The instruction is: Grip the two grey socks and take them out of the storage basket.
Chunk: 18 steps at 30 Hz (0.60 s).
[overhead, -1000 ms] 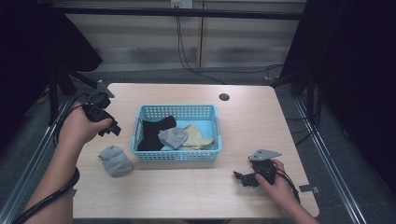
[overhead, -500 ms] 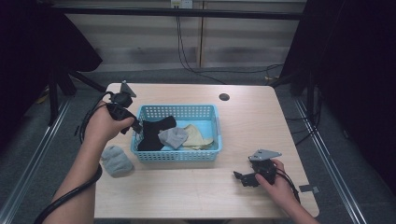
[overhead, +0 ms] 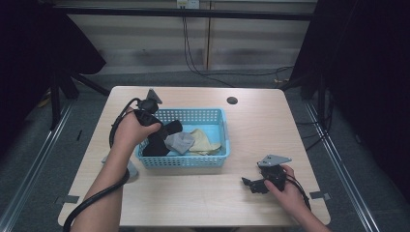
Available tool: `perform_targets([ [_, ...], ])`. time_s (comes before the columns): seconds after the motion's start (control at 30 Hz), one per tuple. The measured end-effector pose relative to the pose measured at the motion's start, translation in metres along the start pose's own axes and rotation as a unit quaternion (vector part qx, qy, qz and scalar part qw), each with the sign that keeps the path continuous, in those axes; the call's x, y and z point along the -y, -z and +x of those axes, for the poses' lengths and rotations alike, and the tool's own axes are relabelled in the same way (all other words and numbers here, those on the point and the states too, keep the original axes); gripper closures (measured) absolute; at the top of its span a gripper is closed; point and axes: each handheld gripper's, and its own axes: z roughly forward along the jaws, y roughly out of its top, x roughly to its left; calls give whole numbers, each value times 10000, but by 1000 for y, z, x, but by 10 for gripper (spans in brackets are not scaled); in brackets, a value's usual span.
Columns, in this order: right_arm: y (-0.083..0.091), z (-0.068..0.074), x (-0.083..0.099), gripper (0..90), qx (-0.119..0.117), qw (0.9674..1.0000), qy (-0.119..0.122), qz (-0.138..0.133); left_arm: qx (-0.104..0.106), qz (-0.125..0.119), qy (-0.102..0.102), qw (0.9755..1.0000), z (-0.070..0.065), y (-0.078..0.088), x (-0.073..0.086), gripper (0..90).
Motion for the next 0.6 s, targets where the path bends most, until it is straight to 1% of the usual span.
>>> perform_targets([
  [0.03, 0, 0, 0, 112, 0, 10000, -1, 0, -9, 46, -81, 10000, -1, -3, -2, 396],
  [0.17, 0, 0, 0, 113, 0, 10000, 1, 0, 32, 118, -90, 9999, -10, -14, -10, 390],
  [0.27, 0, 0, 0, 113, 0, 10000, 2, 1, 60, 153, -135, 9998, -15, -23, -14, 389],
  [0.3, 0, 0, 0, 113, -3, 10000, 15, -8, 53, 168, -123, 9998, -16, -25, -14, 389],
  [0.37, 0, 0, 0, 113, -8, 10000, 19, -12, 39, 214, -169, 9996, -19, -32, -17, 389],
  [0.4, 0, 0, 0, 113, -9, 10000, 9, -8, 49, 222, -148, 9996, -20, -35, -18, 389],
  [0.47, 0, 0, 0, 113, -10, 10000, 9, -7, 51, 261, -190, 9995, -22, -41, -20, 389],
  [0.6, 0, 0, 0, 113, -11, 10000, 11, -8, 85, 284, -174, 9994, -27, -52, -22, 389],
])
